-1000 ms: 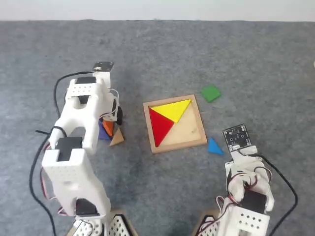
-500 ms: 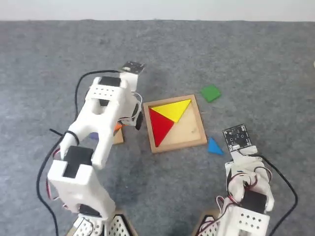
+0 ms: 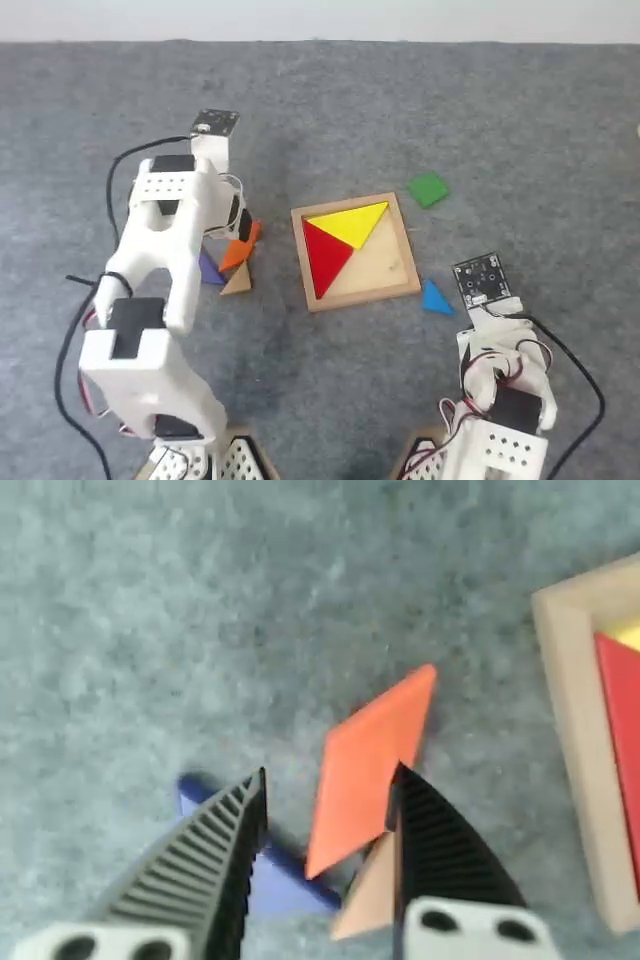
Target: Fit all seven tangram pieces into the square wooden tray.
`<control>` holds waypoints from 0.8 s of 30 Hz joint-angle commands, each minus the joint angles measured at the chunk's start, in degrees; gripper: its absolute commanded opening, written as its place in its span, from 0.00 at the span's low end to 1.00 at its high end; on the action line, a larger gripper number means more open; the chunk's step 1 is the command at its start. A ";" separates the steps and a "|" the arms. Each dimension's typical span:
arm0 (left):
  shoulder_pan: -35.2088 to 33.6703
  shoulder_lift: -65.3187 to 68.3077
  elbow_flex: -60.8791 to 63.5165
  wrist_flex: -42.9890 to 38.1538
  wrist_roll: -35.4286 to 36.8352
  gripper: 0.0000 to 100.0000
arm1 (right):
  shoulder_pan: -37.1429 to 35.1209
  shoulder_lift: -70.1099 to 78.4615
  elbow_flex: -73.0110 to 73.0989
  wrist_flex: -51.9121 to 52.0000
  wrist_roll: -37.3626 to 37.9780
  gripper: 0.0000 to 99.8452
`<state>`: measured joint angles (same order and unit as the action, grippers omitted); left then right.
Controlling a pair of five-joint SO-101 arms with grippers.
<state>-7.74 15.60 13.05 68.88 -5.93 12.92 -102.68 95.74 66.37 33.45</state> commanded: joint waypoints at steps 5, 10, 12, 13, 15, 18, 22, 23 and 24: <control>1.93 0.44 -1.45 -0.97 -1.58 0.20 | 0.31 0.04 0.79 0.40 0.70 0.01; 2.20 3.25 -1.54 -1.58 -1.67 0.20 | 0.31 0.04 0.79 0.48 0.70 0.01; 2.20 6.07 -1.71 -2.73 -1.58 0.20 | 0.31 0.04 0.79 0.48 0.70 0.01; 2.20 7.47 -1.98 -2.90 -1.58 0.20 | 0.31 0.04 0.79 0.48 0.70 0.01; 2.11 9.49 -4.53 -0.53 -1.49 0.19 | 0.31 0.04 0.79 0.48 0.70 0.01; 2.02 12.40 -8.48 2.37 -1.85 0.10 | 0.31 0.04 0.79 0.48 0.70 0.01; 2.29 13.54 -10.33 3.87 -2.02 0.01 | 0.31 0.04 0.79 0.48 0.70 0.01; 2.29 13.54 -10.42 4.04 -2.46 0.01 | 0.31 0.04 0.79 0.48 0.70 0.01; 2.29 13.45 -10.51 4.22 -2.64 0.01 | 0.31 0.04 0.79 0.48 0.70 0.01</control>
<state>-5.10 28.00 4.53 72.84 -7.34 12.92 -102.68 95.74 66.37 33.45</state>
